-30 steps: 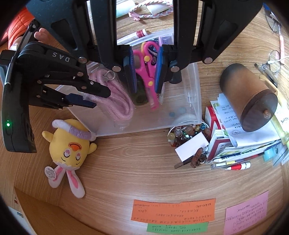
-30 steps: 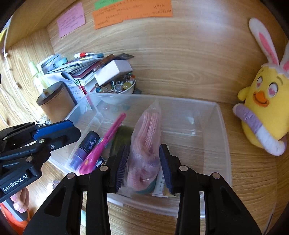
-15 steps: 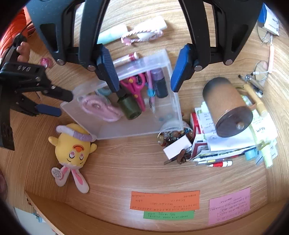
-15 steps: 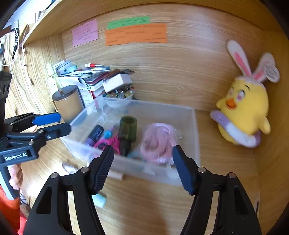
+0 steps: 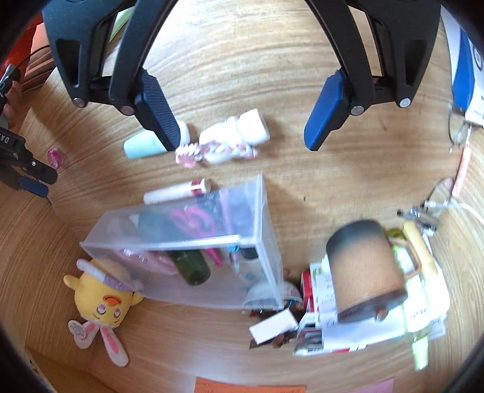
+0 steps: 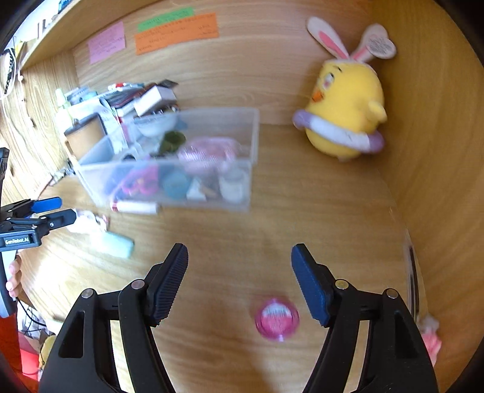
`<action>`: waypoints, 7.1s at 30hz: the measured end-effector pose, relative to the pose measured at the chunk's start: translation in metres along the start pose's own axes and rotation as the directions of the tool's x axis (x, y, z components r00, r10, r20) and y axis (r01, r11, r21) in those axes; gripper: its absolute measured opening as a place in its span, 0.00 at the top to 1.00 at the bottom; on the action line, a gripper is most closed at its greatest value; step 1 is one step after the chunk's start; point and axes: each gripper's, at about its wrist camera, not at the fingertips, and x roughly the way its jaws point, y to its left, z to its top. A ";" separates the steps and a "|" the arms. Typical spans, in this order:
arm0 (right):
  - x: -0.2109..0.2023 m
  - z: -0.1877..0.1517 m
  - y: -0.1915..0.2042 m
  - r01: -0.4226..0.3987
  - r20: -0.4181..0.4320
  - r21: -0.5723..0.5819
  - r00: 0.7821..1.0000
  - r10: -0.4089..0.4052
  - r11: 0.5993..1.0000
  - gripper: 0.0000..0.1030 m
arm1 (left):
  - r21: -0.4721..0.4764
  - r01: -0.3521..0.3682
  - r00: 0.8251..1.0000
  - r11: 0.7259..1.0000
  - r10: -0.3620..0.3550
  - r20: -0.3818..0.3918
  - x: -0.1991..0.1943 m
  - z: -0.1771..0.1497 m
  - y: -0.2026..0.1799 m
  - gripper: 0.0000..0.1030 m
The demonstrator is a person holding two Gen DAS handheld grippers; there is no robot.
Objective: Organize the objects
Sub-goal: 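Move the left tool to the white pill bottle while the right tool grasps the pink round tin, then grasp the white pill bottle with the left tool and carry both items into the clear box, then release the pill bottle and pink tin into the box and withdraw both tools, then grasp the braided bracelet with the left tool while the right tool grasps the pale teal bottle, then carry the bracelet and teal bottle into the clear box and release both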
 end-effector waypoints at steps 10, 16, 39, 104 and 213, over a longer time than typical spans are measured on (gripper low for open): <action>0.000 -0.041 -0.019 0.005 -0.059 0.078 0.998 -0.001 0.997 0.36 | -0.062 -0.015 0.998 0.998 0.011 -0.069 0.019 -0.010 0.002 0.18; 0.005 -0.042 -0.020 0.035 -0.057 0.072 0.998 -0.031 0.997 0.61 | -0.061 -0.026 0.997 0.998 0.021 -0.069 0.022 -0.008 -0.003 0.31; 0.002 -0.009 0.007 -0.024 0.035 0.013 0.999 0.024 1.000 0.69 | -0.045 -0.025 1.000 0.999 0.024 -0.018 -0.012 -0.022 0.002 0.48; 0.047 0.095 0.086 -0.183 0.025 -0.169 0.982 0.189 0.969 0.57 | 0.016 0.028 0.988 0.999 -0.030 0.152 -0.012 0.064 -0.022 0.35; 0.061 0.113 0.085 -0.162 0.040 -0.140 0.985 0.169 0.977 0.78 | 0.048 0.054 0.988 0.997 -0.061 0.145 -0.002 0.079 -0.035 0.90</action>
